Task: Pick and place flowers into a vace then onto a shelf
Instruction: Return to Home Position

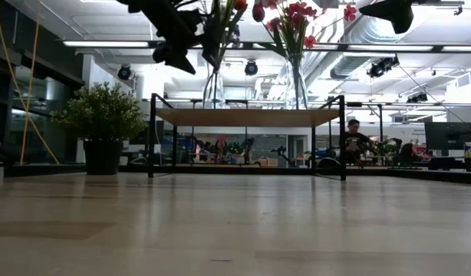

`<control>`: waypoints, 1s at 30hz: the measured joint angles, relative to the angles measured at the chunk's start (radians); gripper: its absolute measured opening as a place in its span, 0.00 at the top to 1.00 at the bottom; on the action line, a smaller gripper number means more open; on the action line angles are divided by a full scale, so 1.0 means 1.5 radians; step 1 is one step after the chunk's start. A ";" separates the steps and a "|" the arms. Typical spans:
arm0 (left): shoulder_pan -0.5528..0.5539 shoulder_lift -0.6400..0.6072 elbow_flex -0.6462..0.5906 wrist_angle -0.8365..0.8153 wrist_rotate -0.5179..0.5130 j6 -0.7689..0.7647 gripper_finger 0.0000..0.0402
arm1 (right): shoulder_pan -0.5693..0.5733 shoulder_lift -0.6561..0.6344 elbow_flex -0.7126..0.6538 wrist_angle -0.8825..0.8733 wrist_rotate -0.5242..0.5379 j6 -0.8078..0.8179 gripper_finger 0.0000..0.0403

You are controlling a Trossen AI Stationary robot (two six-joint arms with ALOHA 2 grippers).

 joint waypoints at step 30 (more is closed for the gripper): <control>0.000 -0.155 -0.001 -0.155 0.130 -0.009 0.01 | 0.000 0.000 0.000 0.000 0.000 -0.005 0.25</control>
